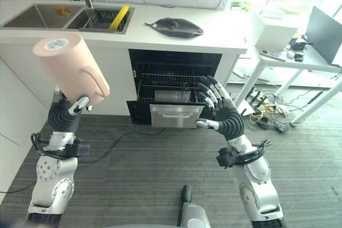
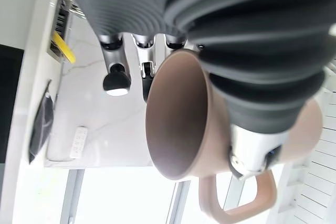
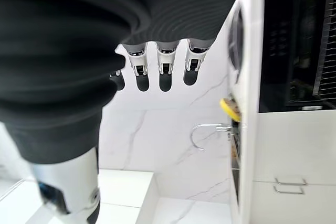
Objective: Place the dishes in the dishwasher.
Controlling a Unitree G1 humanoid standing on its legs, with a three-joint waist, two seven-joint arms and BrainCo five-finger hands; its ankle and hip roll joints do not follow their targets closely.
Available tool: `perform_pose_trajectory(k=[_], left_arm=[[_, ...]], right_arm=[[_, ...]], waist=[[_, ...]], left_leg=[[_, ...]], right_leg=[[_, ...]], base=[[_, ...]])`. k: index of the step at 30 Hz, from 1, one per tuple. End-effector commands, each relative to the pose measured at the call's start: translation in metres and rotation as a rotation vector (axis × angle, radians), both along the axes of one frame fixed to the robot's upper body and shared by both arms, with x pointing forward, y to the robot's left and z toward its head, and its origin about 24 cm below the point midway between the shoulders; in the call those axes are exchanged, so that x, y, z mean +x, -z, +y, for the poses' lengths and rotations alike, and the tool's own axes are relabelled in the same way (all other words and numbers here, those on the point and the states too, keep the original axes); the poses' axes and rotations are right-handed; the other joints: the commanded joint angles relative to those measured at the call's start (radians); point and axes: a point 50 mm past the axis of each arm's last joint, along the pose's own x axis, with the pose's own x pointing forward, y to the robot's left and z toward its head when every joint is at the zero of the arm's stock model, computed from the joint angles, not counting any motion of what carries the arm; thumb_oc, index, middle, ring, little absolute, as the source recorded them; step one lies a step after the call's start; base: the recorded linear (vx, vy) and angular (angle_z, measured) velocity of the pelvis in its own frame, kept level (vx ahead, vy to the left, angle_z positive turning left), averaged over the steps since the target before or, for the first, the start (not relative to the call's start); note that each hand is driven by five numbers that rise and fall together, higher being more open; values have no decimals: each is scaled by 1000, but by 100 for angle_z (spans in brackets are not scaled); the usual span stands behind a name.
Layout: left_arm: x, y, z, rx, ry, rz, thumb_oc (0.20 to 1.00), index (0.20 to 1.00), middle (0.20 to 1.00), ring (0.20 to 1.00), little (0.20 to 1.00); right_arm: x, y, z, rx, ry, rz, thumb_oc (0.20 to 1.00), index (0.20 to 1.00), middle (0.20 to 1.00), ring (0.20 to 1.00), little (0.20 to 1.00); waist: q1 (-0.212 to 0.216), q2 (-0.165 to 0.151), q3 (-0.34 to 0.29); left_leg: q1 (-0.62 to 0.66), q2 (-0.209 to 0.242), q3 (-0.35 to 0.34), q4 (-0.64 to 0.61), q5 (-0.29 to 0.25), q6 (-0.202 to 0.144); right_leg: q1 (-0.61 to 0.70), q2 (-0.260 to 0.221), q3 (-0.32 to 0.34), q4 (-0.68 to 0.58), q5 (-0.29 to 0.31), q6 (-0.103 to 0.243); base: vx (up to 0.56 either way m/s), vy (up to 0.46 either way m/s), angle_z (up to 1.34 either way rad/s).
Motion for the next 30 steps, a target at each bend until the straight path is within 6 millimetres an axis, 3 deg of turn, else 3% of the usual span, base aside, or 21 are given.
perform_pose_trajectory(k=[1, 2, 5, 8, 11, 13, 14, 16, 18, 23, 30], left_arm=[[-6, -28, -1, 14, 62, -148, 200, 200, 200, 200, 200], [-8, -25, 1, -6, 80, -145, 200, 200, 200, 200, 200], [-11, -21, 2, -10, 95, -142, 200, 200, 200, 200, 200], [-10, -19, 3, -11, 89, -143, 200, 200, 200, 200, 200], [-11, -17, 4, -26, 77, -144, 200, 200, 200, 200, 200], [-11, -17, 4, -31, 67, -139, 200, 200, 200, 200, 200], [-10, -16, 4, -31, 72, -138, 200, 200, 200, 200, 200], [-9, -15, 4, -31, 90, -141, 200, 200, 200, 200, 200], [-8, -14, 6, -37, 81, -140, 200, 200, 200, 200, 200], [-6, -21, 7, -22, 81, -166, 200, 200, 200, 200, 200], [-2, -24, 2, 42, 74, -145, 200, 200, 200, 200, 200]], right_arm=[[-4, -20, -5, 2, 14, -106, 1000, 1000, 1000, 1000, 1000], [-6, -18, -8, -3, 14, -95, 1000, 1000, 1000, 1000, 1000], [-7, -14, -12, -8, 29, -81, 1000, 1000, 1000, 1000, 1000], [-4, -13, -12, -9, 34, -74, 1000, 1000, 1000, 1000, 1000], [-5, -10, -10, -26, 24, -70, 1000, 1000, 1000, 1000, 1000], [-6, -10, -9, -35, 15, -64, 1000, 1000, 1000, 1000, 1000], [-6, -10, -9, -41, 17, -65, 1000, 1000, 1000, 1000, 1000], [-6, -12, -12, -47, 34, -74, 1000, 1000, 1000, 1000, 1000], [-5, -12, -14, -40, 38, -72, 1000, 1000, 1000, 1000, 1000], [-10, -10, -15, -27, 30, -67, 1000, 1000, 1000, 1000, 1000], [-6, -9, -8, 14, 29, -62, 1000, 1000, 1000, 1000, 1000]], waist=[[-13, -17, -18], [-13, -23, -19], [-4, -35, -11], [4, -20, -6], [15, 11, 2], [27, 20, 5], [33, 24, 7], [35, 22, 7], [38, 18, -2], [37, 4, -14], [74, -22, -14]], left_leg=[[-103, 111, 5, 134, 119, -77], [-156, 122, 7, 253, 153, -86], [-259, 101, 15, 375, 143, -71], [-259, 74, 38, 241, 123, -50], [-250, 61, 26, -3, 190, -66], [-263, 60, 0, -67, 237, -75], [-284, 72, 22, -97, 274, -82], [-312, 93, 90, -98, 296, -83], [-314, 92, 104, -100, 289, -74], [-285, 62, 99, -110, 256, -38], [-278, -1, 68, -113, 228, 14]], right_leg=[[80, -46, 23, -35, -121, 94], [103, -32, 30, -38, -136, 71], [151, -28, 33, -46, -163, 50], [182, -24, 35, -50, -189, 63], [225, -8, 60, -70, -216, 78], [254, 0, 73, -81, -230, 79], [281, 2, 68, -91, -245, 79], [313, -8, 36, -103, -261, 82], [331, -21, 12, -103, -271, 92], [316, -59, 7, -46, -283, 127], [276, -116, 2, 70, -272, 171]], base=[[173, -447, -16], [153, -360, -23], [137, -229, -30], [173, 9, -23], [221, 118, -6], [229, 95, 3], [205, 121, -20], [191, 193, -24], [197, 243, 4], [187, 250, -14], [140, 242, 13]])
